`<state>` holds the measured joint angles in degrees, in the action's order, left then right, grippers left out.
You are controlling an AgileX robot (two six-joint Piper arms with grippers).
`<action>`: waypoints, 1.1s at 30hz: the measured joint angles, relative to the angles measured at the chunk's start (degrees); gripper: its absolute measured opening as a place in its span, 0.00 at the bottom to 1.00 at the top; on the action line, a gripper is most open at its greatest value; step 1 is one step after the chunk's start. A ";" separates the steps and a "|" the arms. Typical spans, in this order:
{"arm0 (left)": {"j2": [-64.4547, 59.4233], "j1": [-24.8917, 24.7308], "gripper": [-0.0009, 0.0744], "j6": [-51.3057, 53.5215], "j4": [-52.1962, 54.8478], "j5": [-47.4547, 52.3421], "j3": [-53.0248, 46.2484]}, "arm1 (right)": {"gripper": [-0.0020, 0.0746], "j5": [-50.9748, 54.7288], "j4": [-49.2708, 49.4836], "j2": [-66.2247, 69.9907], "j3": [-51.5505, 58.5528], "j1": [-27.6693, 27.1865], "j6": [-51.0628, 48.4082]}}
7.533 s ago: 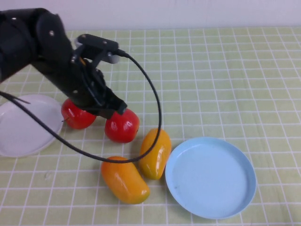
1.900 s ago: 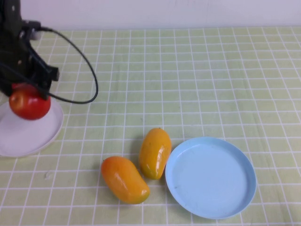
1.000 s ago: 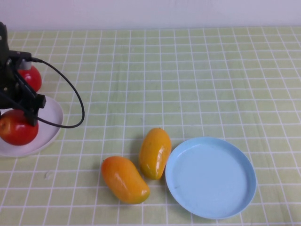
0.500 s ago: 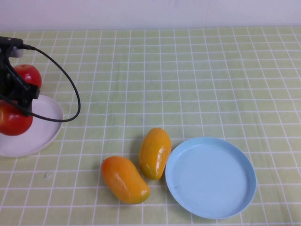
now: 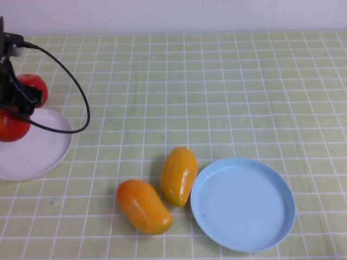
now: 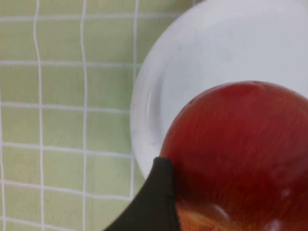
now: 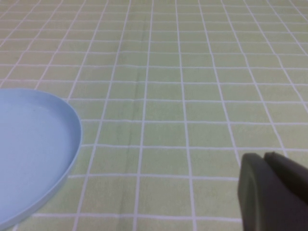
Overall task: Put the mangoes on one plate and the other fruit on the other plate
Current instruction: Put one type of fruit in the left plate
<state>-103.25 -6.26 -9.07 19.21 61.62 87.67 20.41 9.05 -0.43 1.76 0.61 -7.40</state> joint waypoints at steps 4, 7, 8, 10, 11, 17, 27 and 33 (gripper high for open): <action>0.47 -1.57 0.90 0.00 0.14 -1.95 0.00 | 0.00 0.00 0.04 0.00 0.00 0.00 0.00; 0.74 -1.80 0.90 0.00 0.02 -5.14 0.00 | 0.00 0.00 0.04 0.00 0.00 0.00 0.00; 0.82 -1.80 0.90 0.00 0.02 -5.94 0.00 | 0.00 0.00 0.04 0.00 0.00 0.00 0.00; 0.87 -1.80 0.90 0.00 0.02 -6.53 0.00 | 0.00 0.00 0.04 0.00 0.00 0.00 0.00; 0.87 -1.80 0.90 0.00 -0.23 -6.53 0.00 | 0.00 0.00 0.04 0.00 0.00 0.00 0.00; 0.87 -1.80 0.90 0.11 -2.25 -1.88 0.00 | 0.00 0.00 0.13 0.00 0.00 0.00 0.00; 0.87 -1.80 0.90 1.78 -3.68 1.84 0.00 | 0.00 0.00 0.27 0.00 0.00 0.00 0.00; 0.87 -1.80 0.90 1.35 -4.17 2.63 0.00 | 0.00 0.00 0.26 0.00 0.00 0.00 0.00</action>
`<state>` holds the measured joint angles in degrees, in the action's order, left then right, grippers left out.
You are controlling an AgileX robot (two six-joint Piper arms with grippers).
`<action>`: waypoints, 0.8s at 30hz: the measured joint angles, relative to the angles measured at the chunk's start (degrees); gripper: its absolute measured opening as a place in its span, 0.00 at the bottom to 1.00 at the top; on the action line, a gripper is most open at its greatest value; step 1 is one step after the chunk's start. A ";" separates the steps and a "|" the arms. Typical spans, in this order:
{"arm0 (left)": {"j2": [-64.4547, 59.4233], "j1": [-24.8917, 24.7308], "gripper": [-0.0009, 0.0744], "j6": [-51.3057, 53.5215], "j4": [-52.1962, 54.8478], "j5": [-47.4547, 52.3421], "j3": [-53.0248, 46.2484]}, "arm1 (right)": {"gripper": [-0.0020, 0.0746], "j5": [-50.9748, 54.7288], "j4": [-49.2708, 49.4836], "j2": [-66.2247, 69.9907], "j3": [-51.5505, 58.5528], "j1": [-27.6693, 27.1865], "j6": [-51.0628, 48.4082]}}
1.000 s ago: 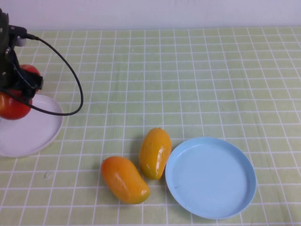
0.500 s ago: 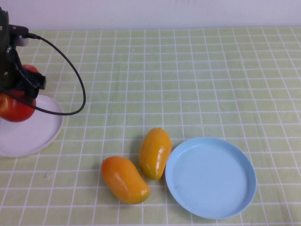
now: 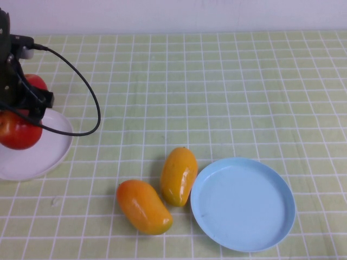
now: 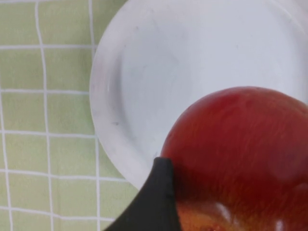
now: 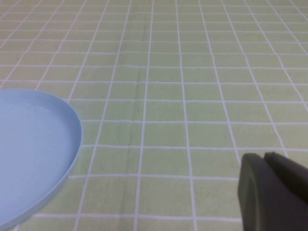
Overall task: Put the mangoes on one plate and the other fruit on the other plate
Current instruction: Put one type of fruit in the left plate
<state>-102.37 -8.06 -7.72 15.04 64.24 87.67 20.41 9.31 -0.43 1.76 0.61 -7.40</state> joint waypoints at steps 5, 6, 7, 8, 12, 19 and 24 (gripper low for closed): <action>0.00 -0.37 0.90 -0.35 0.01 1.34 0.00 | 0.00 0.00 0.00 0.00 0.00 0.00 0.00; 0.00 -0.61 0.90 0.35 0.01 1.34 0.00 | 0.00 0.00 0.00 0.00 0.00 0.00 0.00; 0.00 -0.60 0.90 0.91 -0.62 1.46 0.00 | 0.00 0.00 0.00 0.00 0.00 0.00 0.00; 0.00 -0.60 0.90 1.05 -1.51 1.58 0.00 | 0.00 0.00 0.00 0.00 0.00 0.00 0.00; -0.10 -1.19 0.90 1.96 -0.43 1.72 0.00 | 0.00 0.00 0.00 0.00 0.00 0.00 0.00; 0.51 -2.18 0.90 1.89 -0.26 -6.24 0.00 | 0.00 0.00 0.59 0.00 0.00 0.00 0.00; 0.28 -0.05 0.90 1.68 -1.91 -17.16 0.00 | 0.00 0.00 1.38 0.00 0.00 0.00 0.00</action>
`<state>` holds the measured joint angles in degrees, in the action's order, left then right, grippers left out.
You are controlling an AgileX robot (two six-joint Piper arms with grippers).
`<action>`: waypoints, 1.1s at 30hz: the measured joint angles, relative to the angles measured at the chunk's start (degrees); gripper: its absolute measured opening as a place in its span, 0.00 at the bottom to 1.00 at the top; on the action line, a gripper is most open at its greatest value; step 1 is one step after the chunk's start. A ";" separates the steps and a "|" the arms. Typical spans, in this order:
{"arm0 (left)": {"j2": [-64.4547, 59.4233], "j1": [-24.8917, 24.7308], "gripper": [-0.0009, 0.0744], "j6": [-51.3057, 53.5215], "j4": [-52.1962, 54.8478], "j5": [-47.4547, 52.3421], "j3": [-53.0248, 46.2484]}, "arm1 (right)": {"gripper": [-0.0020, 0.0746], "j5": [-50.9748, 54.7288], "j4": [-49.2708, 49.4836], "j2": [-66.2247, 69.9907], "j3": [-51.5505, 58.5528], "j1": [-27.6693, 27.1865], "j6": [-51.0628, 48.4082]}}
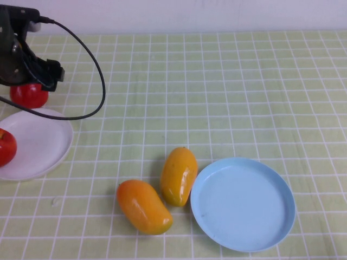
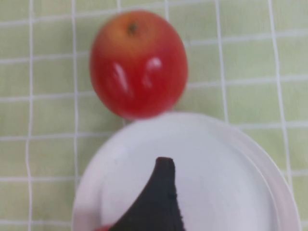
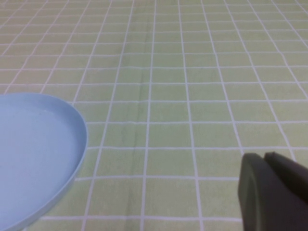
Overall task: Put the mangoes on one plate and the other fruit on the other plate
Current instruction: Put one type of fruit in the left plate
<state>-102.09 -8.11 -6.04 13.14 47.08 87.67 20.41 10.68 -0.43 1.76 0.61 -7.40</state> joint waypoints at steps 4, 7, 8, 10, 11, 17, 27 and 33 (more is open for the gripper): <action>-1.98 2.39 0.90 -0.36 0.00 -4.87 0.00 | 0.00 0.00 0.12 0.00 0.00 0.00 0.00; -4.69 3.86 0.90 -1.58 0.00 -5.85 0.84 | 0.00 0.00 0.20 0.00 0.00 0.00 0.00; -5.75 4.20 0.90 -2.02 0.00 -5.98 1.56 | 0.00 0.00 0.35 0.00 0.00 0.00 0.00; -7.86 4.79 0.90 -2.98 0.00 -6.10 3.40 | 0.00 0.00 0.35 0.00 0.00 0.00 0.00; -8.86 5.01 0.90 -3.26 0.00 -6.10 4.63 | 0.00 0.00 0.35 0.00 0.00 0.00 0.00; -13.71 5.10 0.90 -3.63 0.12 -5.26 11.95 | 0.00 0.00 0.49 0.00 0.00 0.00 0.00; -17.48 6.16 0.90 -3.71 1.08 -4.87 13.26 | 0.00 0.00 0.61 0.00 0.00 0.00 0.00; -19.36 6.48 0.90 -4.04 1.22 -7.76 13.34 | 0.00 0.00 0.61 0.00 0.00 0.00 0.00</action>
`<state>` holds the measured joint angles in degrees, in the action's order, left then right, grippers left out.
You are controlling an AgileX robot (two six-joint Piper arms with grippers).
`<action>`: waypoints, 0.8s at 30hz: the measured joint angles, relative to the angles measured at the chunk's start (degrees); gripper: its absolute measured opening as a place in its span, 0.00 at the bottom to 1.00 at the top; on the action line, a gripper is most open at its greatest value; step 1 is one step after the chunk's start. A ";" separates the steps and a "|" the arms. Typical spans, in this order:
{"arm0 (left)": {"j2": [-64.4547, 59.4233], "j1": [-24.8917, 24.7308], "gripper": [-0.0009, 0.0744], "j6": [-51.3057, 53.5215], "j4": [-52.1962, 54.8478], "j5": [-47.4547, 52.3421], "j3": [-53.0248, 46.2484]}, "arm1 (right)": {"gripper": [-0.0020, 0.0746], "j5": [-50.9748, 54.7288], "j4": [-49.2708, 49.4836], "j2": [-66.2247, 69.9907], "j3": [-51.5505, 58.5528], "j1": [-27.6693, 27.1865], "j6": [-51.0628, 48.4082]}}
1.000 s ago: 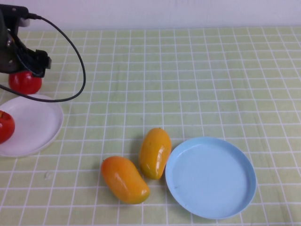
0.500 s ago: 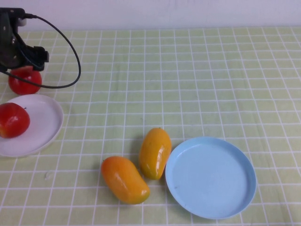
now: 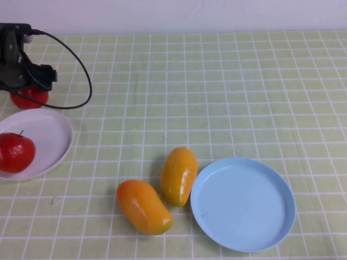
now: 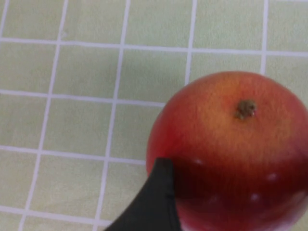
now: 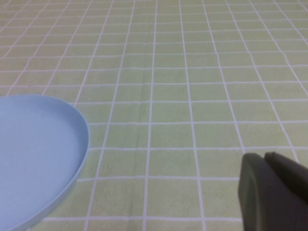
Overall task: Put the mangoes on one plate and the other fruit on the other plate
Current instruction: Put one type of fruit in the left plate
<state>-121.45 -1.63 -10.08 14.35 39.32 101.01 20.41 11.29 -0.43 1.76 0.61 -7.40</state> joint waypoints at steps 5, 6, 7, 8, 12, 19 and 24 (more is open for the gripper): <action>-1.76 0.00 0.90 0.00 -1.09 -0.56 0.00 | 0.00 0.00 0.00 0.00 0.00 0.00 0.00; -1.99 0.00 0.90 -0.13 -1.21 -0.65 0.00 | 0.00 0.00 0.00 0.00 0.00 0.00 0.00; -2.11 0.00 0.90 -0.22 -1.21 -0.65 0.05 | 0.00 0.00 0.00 0.00 0.00 0.00 0.00; -2.11 0.00 0.90 -0.22 -1.21 -0.79 0.05 | 0.00 0.00 0.00 0.00 0.00 0.00 0.00; -2.11 0.00 0.84 -0.36 -1.21 -0.79 0.15 | 0.00 0.00 0.00 0.00 0.00 0.00 0.00; -2.21 0.00 0.79 -0.39 -1.34 -0.57 0.43 | 0.00 0.00 0.00 0.00 0.00 0.00 0.00; -0.27 0.00 0.78 -0.49 -1.56 2.00 0.43 | 0.00 0.00 0.00 0.00 0.00 0.00 0.00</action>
<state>-121.72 -1.63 -10.57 12.80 41.32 101.45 20.41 11.29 -0.43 1.76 0.61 -7.40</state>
